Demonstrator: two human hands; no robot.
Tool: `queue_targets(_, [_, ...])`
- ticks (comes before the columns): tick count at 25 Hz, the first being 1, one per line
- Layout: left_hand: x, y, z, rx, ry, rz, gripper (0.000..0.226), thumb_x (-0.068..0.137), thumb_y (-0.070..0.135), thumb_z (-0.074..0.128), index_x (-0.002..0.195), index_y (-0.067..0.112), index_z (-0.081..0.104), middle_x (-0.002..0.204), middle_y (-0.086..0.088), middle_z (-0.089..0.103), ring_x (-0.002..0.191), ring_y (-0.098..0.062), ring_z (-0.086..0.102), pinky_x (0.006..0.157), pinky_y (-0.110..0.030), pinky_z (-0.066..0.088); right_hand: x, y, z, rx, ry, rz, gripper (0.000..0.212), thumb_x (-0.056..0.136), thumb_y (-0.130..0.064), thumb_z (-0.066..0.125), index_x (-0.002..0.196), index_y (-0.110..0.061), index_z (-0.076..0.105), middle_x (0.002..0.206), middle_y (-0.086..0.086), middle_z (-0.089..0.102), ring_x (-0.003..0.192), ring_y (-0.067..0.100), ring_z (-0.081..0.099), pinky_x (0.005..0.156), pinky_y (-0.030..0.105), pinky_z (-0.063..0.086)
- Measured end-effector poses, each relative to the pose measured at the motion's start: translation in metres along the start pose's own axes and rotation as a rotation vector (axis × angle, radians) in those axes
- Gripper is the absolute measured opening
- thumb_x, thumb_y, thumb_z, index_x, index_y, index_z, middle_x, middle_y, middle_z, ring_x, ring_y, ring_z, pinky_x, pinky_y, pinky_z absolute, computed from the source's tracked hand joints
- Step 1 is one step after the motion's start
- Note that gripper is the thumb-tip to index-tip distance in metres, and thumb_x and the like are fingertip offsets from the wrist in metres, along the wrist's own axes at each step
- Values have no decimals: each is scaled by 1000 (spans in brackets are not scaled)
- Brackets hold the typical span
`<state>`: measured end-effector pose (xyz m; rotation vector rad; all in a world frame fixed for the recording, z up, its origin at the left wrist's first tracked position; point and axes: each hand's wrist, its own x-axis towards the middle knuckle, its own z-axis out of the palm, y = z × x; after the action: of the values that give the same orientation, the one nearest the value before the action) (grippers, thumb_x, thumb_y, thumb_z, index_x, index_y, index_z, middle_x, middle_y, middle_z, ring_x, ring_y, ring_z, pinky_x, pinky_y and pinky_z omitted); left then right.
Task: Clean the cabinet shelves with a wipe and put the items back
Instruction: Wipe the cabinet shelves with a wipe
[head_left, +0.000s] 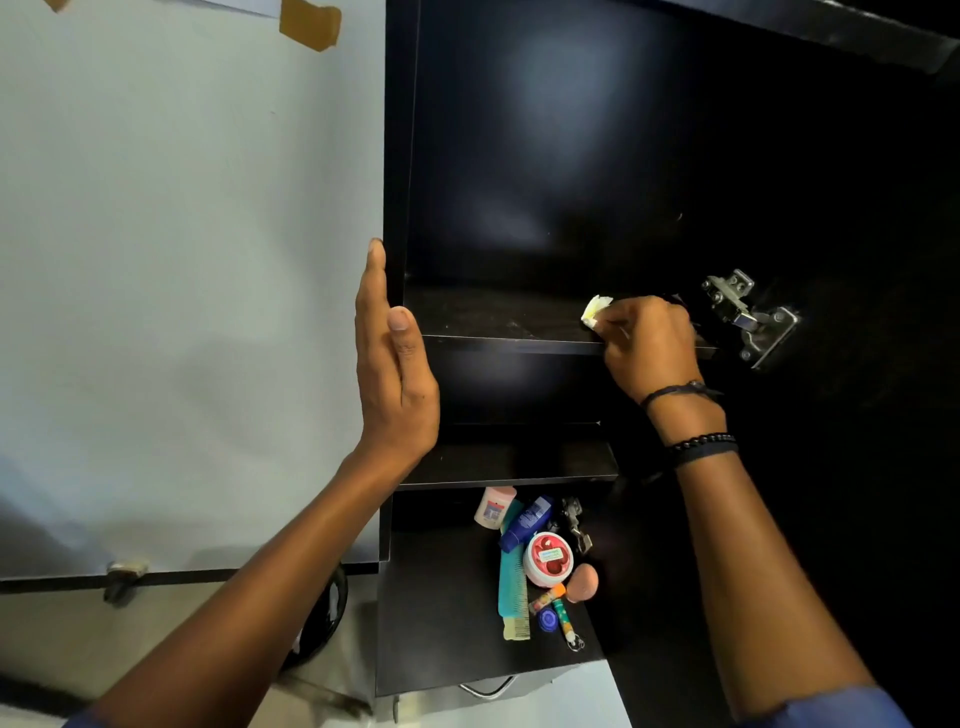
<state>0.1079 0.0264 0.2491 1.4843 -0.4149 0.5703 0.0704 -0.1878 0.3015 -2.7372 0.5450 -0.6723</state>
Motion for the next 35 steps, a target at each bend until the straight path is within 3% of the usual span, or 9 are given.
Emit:
queue_targets(6, [0, 2, 2, 11, 7, 7, 48, 101, 43, 17, 147, 27, 15, 152, 18, 16, 140, 7, 16, 109, -6, 18, -40, -97, 33, 203, -37, -332, 16, 83, -3, 60, 89, -13, 71, 94, 3, 70, 90, 18, 60, 75, 22, 43])
queue_targets(11, [-6, 0, -5, 53, -30, -16, 48, 101, 34, 23, 148, 28, 16, 152, 19, 16, 139, 10, 16, 108, -5, 19, -11, -68, 17, 846, 25, 40, 11, 84, -7, 66, 83, -18, 66, 71, -5, 65, 65, 4, 60, 65, 19, 51])
queue_targets(15, [-8, -3, -3, 79, -8, -26, 49, 101, 32, 27, 149, 26, 18, 152, 21, 17, 140, 9, 17, 109, -6, 19, -1, -39, 20, 543, 91, 85, 13, 79, -10, 66, 86, -22, 63, 74, -5, 67, 73, 15, 66, 75, 35, 57])
queue_targets(20, [-8, -3, -3, 91, -6, -31, 49, 101, 32, 27, 149, 27, 18, 152, 23, 17, 141, 5, 18, 111, -8, 19, -6, -28, 16, 402, 195, -107, 23, 79, -5, 66, 100, -15, 70, 104, 2, 66, 91, 15, 62, 84, 34, 54])
queue_targets(23, [-8, -2, -4, 96, -5, -43, 50, 101, 32, 27, 150, 24, 19, 152, 21, 18, 139, 9, 18, 109, -6, 19, -16, -36, 15, 263, 13, -288, 40, 82, 4, 52, 113, -15, 69, 114, 6, 69, 108, 22, 63, 97, 34, 50])
queue_targets(25, [-9, -1, -5, 85, -12, -45, 50, 101, 32, 27, 150, 24, 19, 152, 21, 19, 139, 10, 18, 109, -6, 20, -18, -38, 14, 109, -91, -244, 42, 86, -2, 45, 121, -16, 64, 115, 9, 68, 109, 28, 61, 98, 37, 48])
queue_targets(27, [-9, -1, -8, 74, -16, -37, 50, 101, 31, 26, 150, 22, 20, 151, 21, 20, 139, 10, 19, 109, -6, 21, -20, -47, 15, -49, -125, -190, 45, 88, -18, 35, 128, -15, 57, 119, 11, 65, 112, 28, 58, 110, 38, 34])
queue_targets(30, [-8, -1, -11, 35, -18, -21, 49, 102, 34, 23, 149, 21, 23, 153, 16, 24, 141, 4, 23, 112, -12, 23, -31, -92, 29, 13, -228, -391, 63, 81, -26, 27, 141, -12, 42, 148, 5, 42, 137, 15, 36, 120, 33, 4])
queue_targets(35, [-5, -2, -18, -36, -3, -45, 69, 93, 64, 14, 146, 24, 33, 151, 11, 36, 138, -1, 32, 111, -12, 26, -71, -92, 26, 21, -242, -649, 60, 84, -29, 30, 142, -16, 42, 152, -1, 36, 142, 6, 27, 121, 33, -1])
